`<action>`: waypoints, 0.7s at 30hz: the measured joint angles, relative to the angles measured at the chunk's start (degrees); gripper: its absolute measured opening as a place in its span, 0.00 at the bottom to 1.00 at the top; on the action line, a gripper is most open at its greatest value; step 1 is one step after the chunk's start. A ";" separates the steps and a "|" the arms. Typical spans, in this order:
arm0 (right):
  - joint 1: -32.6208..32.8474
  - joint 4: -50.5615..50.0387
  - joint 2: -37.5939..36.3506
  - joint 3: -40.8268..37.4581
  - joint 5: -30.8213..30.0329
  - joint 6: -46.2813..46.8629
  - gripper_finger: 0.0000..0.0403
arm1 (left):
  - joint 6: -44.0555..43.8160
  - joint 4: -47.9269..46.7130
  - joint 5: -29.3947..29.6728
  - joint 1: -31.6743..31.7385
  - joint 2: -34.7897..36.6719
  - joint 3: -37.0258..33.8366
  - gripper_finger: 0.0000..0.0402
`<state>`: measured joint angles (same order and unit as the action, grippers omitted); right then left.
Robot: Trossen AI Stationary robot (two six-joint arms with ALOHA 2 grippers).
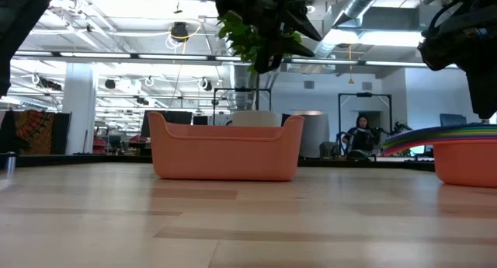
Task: Nest measuring cups in basket
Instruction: Stack the purple measuring cup on top of the light blue measuring cup
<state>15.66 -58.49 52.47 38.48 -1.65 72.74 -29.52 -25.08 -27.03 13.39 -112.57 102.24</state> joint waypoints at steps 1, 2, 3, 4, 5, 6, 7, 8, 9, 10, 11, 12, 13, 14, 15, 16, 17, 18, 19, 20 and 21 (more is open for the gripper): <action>0.00 -0.02 0.00 0.00 -0.01 0.32 0.27 | 0.00 -0.02 -0.06 0.00 0.00 0.00 0.29; 0.00 0.01 0.00 0.00 0.01 0.57 0.28 | 0.00 -0.02 -0.18 0.00 0.00 0.00 0.29; 0.02 -0.02 0.00 0.00 0.03 0.71 0.29 | -0.03 -0.01 -0.41 0.00 0.00 0.00 0.29; 0.04 0.00 0.00 0.00 0.15 0.76 0.29 | -0.04 0.00 -0.78 0.00 0.00 0.00 0.29; 0.11 0.03 0.00 0.02 0.36 0.78 0.29 | -0.07 0.00 -0.97 0.00 0.00 0.00 0.29; 0.16 0.10 0.00 0.02 0.76 0.80 0.29 | -0.06 -0.02 -1.04 0.00 0.00 0.00 0.29; 0.22 0.43 0.00 0.02 1.50 0.86 0.29 | -0.07 -0.02 -1.06 0.00 0.00 0.00 0.29; 0.37 0.94 0.00 0.02 1.90 1.04 0.29 | -0.06 -0.02 -1.10 0.00 0.00 0.00 0.29; 0.58 1.53 0.00 0.02 2.03 1.59 0.29 | 0.03 -0.03 -1.20 0.00 0.00 0.00 0.29; 0.88 2.24 0.00 0.02 2.07 2.48 0.28 | 0.54 -0.12 -1.26 0.00 0.00 0.00 0.29; 1.27 3.28 0.00 0.02 2.00 3.35 0.27 | 1.44 -0.48 -1.40 -0.09 0.00 0.00 0.29; 1.87 4.84 0.00 0.02 1.89 3.69 0.27 | 2.46 -1.24 -1.25 -0.14 0.00 0.00 0.29; 2.56 6.98 0.00 0.02 1.54 3.55 0.26 | 3.44 -2.23 -0.79 -0.21 0.00 0.00 0.29; 3.33 9.25 0.00 0.02 0.97 2.65 0.25 | 4.31 -3.35 -0.14 -0.22 -0.02 0.00 0.29; 4.20 11.92 0.06 0.02 0.05 1.45 0.24 | 5.06 -4.35 0.63 -0.23 -0.03 0.00 0.29; 5.12 15.09 0.46 0.02 -1.41 -0.03 0.23 | 5.79 -5.18 1.32 -0.24 -0.04 0.00 0.29; 5.94 18.45 1.20 0.04 -2.68 -1.78 0.22 | 6.46 -5.82 1.98 -0.24 -0.04 0.00 0.29; 6.71 21.77 2.19 0.09 -3.92 -4.13 0.21 | 6.95 -6.24 2.50 -0.24 -0.04 0.00 0.29; 7.34 24.35 3.28 0.09 -5.07 -6.83 0.20 | 7.37 -6.36 2.84 -0.22 -0.04 0.00 0.29; 7.87 26.23 4.55 0.09 -5.89 -9.56 0.19 | 7.73 -6.32 2.93 -0.22 -0.04 0.00 0.29; 8.16 27.65 6.06 0.11 -6.21 -12.02 0.18 | 7.90 -6.27 2.95 -0.20 -0.04 0.00 0.29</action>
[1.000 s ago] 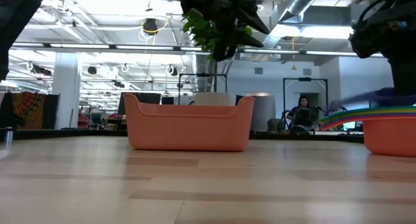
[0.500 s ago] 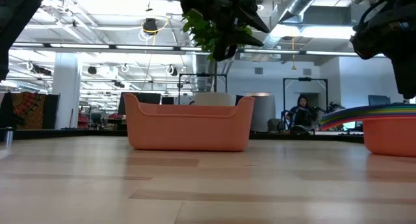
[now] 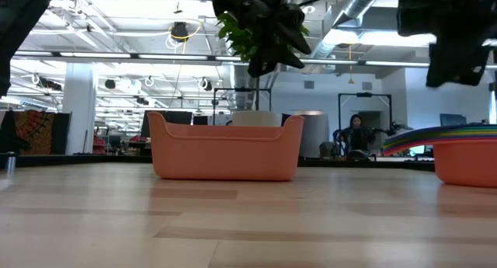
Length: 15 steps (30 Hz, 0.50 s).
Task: Nest measuring cups in basket
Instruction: Stack the purple measuring cup on top of the light blue measuring cup
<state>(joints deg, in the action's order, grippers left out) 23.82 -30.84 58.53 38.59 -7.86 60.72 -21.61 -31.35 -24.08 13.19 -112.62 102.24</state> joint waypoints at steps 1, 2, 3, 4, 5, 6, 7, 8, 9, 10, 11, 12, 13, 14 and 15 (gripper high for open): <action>0.08 0.77 1.72 0.02 -0.02 -2.25 0.16 | 0.13 0.12 0.04 0.04 0.00 0.00 0.29; 0.08 0.69 3.40 0.02 -0.04 -4.20 0.15 | 0.16 0.28 0.10 0.05 0.00 0.00 0.29; 0.08 0.37 5.17 0.02 -0.09 -5.85 0.14 | 0.17 0.30 0.14 0.05 0.00 0.00 0.29; 0.08 0.45 6.91 0.02 0.00 -7.44 0.13 | 0.17 0.30 0.17 0.05 0.00 0.00 0.29; 0.08 0.53 8.59 0.10 0.02 -9.26 0.12 | 0.18 0.32 0.37 0.05 0.00 0.00 0.29; 0.28 0.28 10.17 0.42 0.02 -11.30 0.10 | 0.19 0.28 0.50 0.05 0.00 0.00 0.29; 0.57 0.23 11.76 1.04 0.00 -13.34 0.09 | 0.31 0.23 0.60 0.03 0.00 0.00 0.29; 0.84 0.48 13.35 1.81 -0.07 -15.36 0.07 | 0.65 0.21 0.64 0.03 0.00 0.00 0.29; 1.00 0.68 14.72 2.57 -0.34 -17.31 0.05 | 1.00 0.19 0.70 0.03 0.00 0.00 0.29; 1.02 0.62 16.03 3.21 -0.94 -19.17 0.03 | 1.12 0.19 0.76 0.03 0.00 0.00 0.29; 0.95 0.32 17.28 3.83 -1.44 -20.92 0.02 | 1.17 0.14 0.77 0.03 0.00 0.00 0.29; 0.76 0.33 18.55 4.46 -2.21 -22.29 0.02 | 1.14 0.00 0.79 0.03 0.00 0.00 0.29; 0.43 0.14 19.56 5.10 -3.24 -23.37 0.02 | 1.14 -0.13 0.79 0.03 0.00 0.00 0.29; 0.05 -0.42 20.49 5.67 -4.19 -24.00 0.04 | 1.17 -0.21 0.79 0.03 0.00 0.00 0.29; -0.49 -0.60 21.42 6.10 -4.70 -24.50 0.05 | 1.19 -0.34 0.81 0.03 0.00 0.00 0.29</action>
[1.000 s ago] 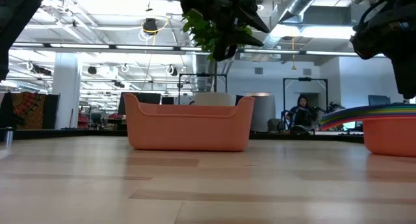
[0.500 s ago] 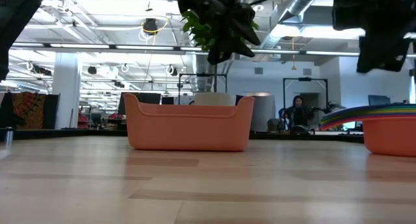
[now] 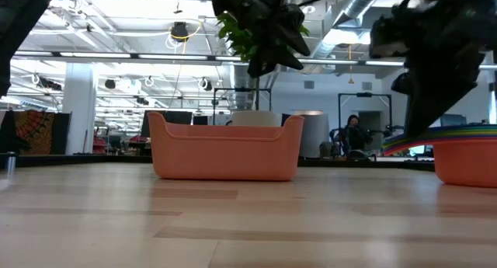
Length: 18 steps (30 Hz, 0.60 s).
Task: Nest measuring cups in basket
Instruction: Stack the purple measuring cup on top of the light blue measuring cup, then put the nested measuring cups into the orange bin
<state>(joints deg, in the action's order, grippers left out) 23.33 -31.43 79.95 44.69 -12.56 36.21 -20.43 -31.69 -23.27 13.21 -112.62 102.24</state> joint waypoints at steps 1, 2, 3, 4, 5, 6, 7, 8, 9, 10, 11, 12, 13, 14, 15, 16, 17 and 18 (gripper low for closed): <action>-0.65 -0.04 0.87 0.20 -0.03 -0.52 0.05 | 0.00 -0.18 -0.02 0.00 0.00 0.00 0.29; -1.29 -0.45 1.42 0.22 0.06 -0.76 0.06 | -0.01 -0.45 -0.02 0.00 0.00 0.00 0.29; -1.99 -0.98 1.88 0.22 0.07 -0.81 0.06 | 0.16 -0.72 0.01 0.00 0.00 0.00 0.29; -2.65 -1.14 2.32 0.24 0.07 -0.81 0.06 | 0.40 -1.01 0.04 0.00 0.00 0.00 0.29; -3.23 -1.39 2.79 0.28 0.09 -0.83 0.05 | 0.48 -1.28 0.07 0.00 0.00 0.00 0.29; -3.79 -2.14 2.96 0.28 0.11 -0.87 0.04 | 0.48 -1.50 0.07 0.00 0.00 0.00 0.29; -4.30 -2.71 2.89 0.28 0.09 -0.88 0.03 | 0.51 -1.84 0.07 0.00 0.00 0.00 0.29; -4.80 -2.86 2.79 0.28 0.08 -0.89 0.02 | 0.59 -2.35 0.08 0.00 0.00 0.00 0.29; -5.25 -2.69 2.67 0.28 0.07 -0.90 0.02 | 0.72 -2.65 0.09 0.00 0.00 0.00 0.29; -5.64 -2.95 2.22 0.28 0.00 -0.98 0.02 | 0.72 -2.68 0.11 0.00 -0.02 0.00 0.29; -5.95 -3.13 1.55 0.27 -0.22 -1.38 0.02 | 0.74 -2.70 0.11 0.00 -0.04 0.00 0.29; -6.16 -3.11 0.99 0.44 -0.35 -1.67 0.03 | 0.74 -2.72 0.11 0.00 -0.04 0.00 0.29; -6.40 -3.24 0.57 0.71 -0.86 -2.00 0.04 | 0.74 -2.72 0.11 0.00 -0.04 0.00 0.29; -6.68 -3.86 -0.09 0.82 -1.39 -2.12 0.04 | 0.74 -2.79 0.12 0.00 -0.03 0.00 0.29; -7.02 -4.59 -0.74 1.20 -2.16 -2.23 0.05 | 0.74 -2.84 0.13 0.00 -0.04 0.00 0.29; -7.32 -5.00 -1.44 1.40 -2.75 -2.23 0.05 | 0.74 -2.85 0.14 0.00 -0.04 0.00 0.29; -7.68 -5.20 -2.09 1.59 -3.02 -2.26 0.04 | 0.74 -2.88 0.13 0.00 -0.04 0.00 0.29; -8.05 -5.66 -2.83 1.64 -3.29 -2.24 0.04 | 0.74 -2.92 0.14 0.00 -0.03 0.00 0.29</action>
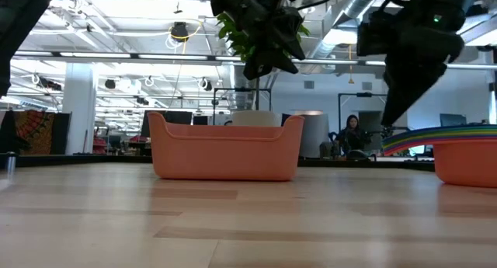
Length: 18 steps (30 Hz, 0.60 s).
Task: Nest measuring cups in basket
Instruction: Put the nested measuring cups into the orange bin
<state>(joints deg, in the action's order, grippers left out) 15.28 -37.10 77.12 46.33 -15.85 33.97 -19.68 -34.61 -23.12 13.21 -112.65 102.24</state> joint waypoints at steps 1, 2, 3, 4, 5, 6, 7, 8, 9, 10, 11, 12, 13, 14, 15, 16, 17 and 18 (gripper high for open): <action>-0.36 -0.48 -0.67 0.16 -0.30 0.03 0.03 | 0.02 -0.02 0.01 0.00 0.01 0.00 0.29; -0.66 -0.55 -1.34 0.20 -0.54 0.03 0.03 | 0.00 -0.09 0.01 0.00 -0.01 0.00 0.29; -0.94 -0.40 -2.23 0.22 -0.83 0.12 0.02 | -0.01 -0.13 0.02 0.00 -0.01 0.00 0.29; -1.23 -0.46 -3.23 0.22 -1.25 0.59 0.02 | -0.10 -0.13 0.18 0.00 -0.01 0.00 0.29; -1.54 -0.34 -4.37 0.24 -1.90 1.72 0.02 | -0.45 -0.11 0.79 0.00 0.01 0.00 0.29; -1.87 -0.13 -5.47 0.28 -2.35 3.17 0.02 | -0.59 -0.16 1.58 -0.01 0.16 -0.01 0.29; -2.27 -0.12 -6.75 0.28 -2.51 4.47 0.03 | -0.65 -0.16 2.52 -0.19 0.51 -0.05 0.29; -2.76 0.04 -8.28 0.26 -2.56 5.43 0.04 | -0.49 0.13 3.71 -0.38 1.08 -0.07 0.28; -3.11 1.10 -9.90 0.26 -2.56 6.11 0.04 | -0.19 0.59 5.20 -0.63 1.91 -0.07 0.28; -3.47 2.39 -11.52 0.28 -2.56 6.39 0.04 | 0.34 1.13 6.62 -0.95 2.89 -0.07 0.27; -3.80 3.21 -13.35 0.28 -2.50 6.37 0.04 | 0.77 2.17 7.99 -1.31 3.87 -0.05 0.26; -4.11 4.37 -15.12 0.28 -2.45 6.24 0.04 | 1.25 3.08 9.19 -1.65 4.76 -0.02 0.25; -4.34 6.45 -16.83 0.28 -2.41 5.75 0.03 | 1.84 3.43 10.41 -1.95 5.71 -0.02 0.24; -4.64 8.64 -18.42 0.28 -2.31 5.16 0.03 | 2.44 3.65 11.40 -2.32 6.46 -0.02 0.23; -4.85 10.56 -20.00 0.28 -2.29 4.23 0.02 | 2.99 4.60 12.59 -2.71 7.08 -0.02 0.21; -5.06 12.90 -21.48 0.26 -2.06 3.14 0.01 | 3.65 5.48 13.70 -3.11 7.75 -0.02 0.20; -5.27 15.89 -22.61 0.27 -2.01 2.01 0.01 | 4.40 5.48 14.50 -3.58 8.41 -0.02 0.19; -5.50 18.83 -23.54 0.34 -1.49 0.95 0.02 | 5.25 5.69 15.52 -4.17 9.01 -0.02 0.18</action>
<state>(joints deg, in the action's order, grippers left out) 9.78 -18.26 53.57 46.67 -17.33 34.92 -14.43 -28.91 -7.61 9.04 -103.64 102.21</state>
